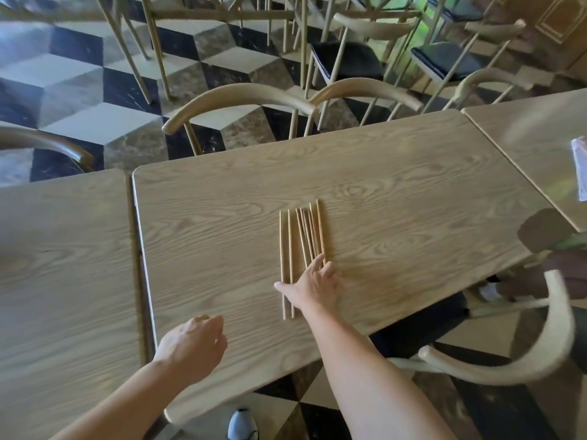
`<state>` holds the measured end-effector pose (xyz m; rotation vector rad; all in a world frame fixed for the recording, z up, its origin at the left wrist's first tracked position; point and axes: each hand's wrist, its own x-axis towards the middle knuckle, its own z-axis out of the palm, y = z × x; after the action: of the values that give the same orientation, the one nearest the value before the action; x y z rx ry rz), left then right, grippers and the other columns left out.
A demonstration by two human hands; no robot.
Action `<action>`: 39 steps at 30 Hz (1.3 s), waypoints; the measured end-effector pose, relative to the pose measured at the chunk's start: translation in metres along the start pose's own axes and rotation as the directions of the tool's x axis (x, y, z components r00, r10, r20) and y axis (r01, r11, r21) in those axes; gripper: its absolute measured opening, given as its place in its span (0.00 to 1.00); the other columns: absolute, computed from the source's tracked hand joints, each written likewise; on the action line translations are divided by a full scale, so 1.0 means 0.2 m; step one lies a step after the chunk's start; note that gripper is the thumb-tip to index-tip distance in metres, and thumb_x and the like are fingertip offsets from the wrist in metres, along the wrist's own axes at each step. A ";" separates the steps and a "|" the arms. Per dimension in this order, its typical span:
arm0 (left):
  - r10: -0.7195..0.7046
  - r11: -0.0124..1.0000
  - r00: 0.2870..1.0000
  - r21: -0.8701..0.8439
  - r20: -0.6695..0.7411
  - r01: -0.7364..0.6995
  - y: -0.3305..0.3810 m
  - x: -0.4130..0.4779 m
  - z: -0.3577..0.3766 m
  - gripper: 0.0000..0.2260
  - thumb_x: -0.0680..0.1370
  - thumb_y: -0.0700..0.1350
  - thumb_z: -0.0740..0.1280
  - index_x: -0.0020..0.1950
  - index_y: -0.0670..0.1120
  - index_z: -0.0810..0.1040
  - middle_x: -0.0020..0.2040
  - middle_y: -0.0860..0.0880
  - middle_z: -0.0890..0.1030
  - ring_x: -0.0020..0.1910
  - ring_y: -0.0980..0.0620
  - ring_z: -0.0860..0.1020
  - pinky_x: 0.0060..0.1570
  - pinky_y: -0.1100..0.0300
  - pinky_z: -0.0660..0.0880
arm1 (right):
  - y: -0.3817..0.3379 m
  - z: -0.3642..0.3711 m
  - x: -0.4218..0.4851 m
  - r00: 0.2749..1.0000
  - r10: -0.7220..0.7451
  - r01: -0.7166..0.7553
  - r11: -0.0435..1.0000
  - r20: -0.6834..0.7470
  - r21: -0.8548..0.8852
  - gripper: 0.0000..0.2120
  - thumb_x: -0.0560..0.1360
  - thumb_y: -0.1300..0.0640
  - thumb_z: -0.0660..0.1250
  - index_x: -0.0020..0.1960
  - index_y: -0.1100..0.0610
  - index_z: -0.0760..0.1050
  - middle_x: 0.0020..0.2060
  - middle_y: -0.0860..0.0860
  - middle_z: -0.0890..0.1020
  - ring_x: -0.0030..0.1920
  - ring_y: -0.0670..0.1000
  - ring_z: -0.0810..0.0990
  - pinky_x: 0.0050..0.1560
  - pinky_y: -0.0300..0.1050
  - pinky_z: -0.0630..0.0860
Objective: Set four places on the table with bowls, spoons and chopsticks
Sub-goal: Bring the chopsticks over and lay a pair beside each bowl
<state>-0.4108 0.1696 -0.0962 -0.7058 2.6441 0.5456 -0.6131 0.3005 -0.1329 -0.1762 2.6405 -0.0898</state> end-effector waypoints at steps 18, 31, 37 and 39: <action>-0.278 0.859 0.946 -0.397 0.170 0.324 -0.15 -0.10 -0.11 0.13 0.78 0.60 0.63 0.47 0.52 0.76 0.41 0.51 0.82 0.39 0.50 0.81 0.39 0.58 0.78 | -0.21 0.09 -0.35 0.966 -0.085 -0.017 0.923 0.245 0.385 0.19 0.72 0.58 0.61 0.57 0.68 0.79 0.55 0.63 0.83 0.57 0.61 0.81 0.51 0.45 0.76; -0.287 -0.178 0.885 -0.928 0.367 0.327 -0.55 -0.82 -0.28 0.23 0.74 0.63 0.68 0.40 0.42 0.82 0.41 0.43 0.87 0.34 0.50 0.85 0.21 0.66 0.70 | -0.68 0.31 -1.59 0.604 -0.400 -0.098 0.822 0.690 0.562 0.07 0.76 0.57 0.58 0.39 0.50 0.65 0.24 0.47 0.62 0.19 0.45 0.60 0.23 0.32 0.56; -0.241 -0.409 0.912 -0.887 0.331 0.214 -0.83 -1.23 -0.24 0.19 0.80 0.56 0.66 0.44 0.40 0.71 0.30 0.41 0.78 0.35 0.40 0.84 0.34 0.50 0.82 | -0.73 0.37 -2.09 0.457 -0.550 -0.103 0.748 0.699 0.656 0.12 0.76 0.58 0.61 0.35 0.53 0.66 0.24 0.48 0.64 0.22 0.47 0.61 0.23 0.40 0.60; -0.256 -0.473 0.911 -0.864 0.323 0.173 -0.95 -1.37 -0.23 0.17 0.81 0.54 0.64 0.45 0.40 0.71 0.28 0.43 0.76 0.27 0.43 0.80 0.33 0.50 0.80 | -0.74 0.40 -2.27 0.437 -0.613 -0.097 0.695 0.658 0.712 0.06 0.77 0.58 0.66 0.41 0.58 0.73 0.30 0.52 0.72 0.28 0.50 0.70 0.30 0.42 0.69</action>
<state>-0.0973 0.1047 0.0073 -1.5902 0.9090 2.7973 -0.1635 0.2154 0.0231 -0.3172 1.3399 -0.8374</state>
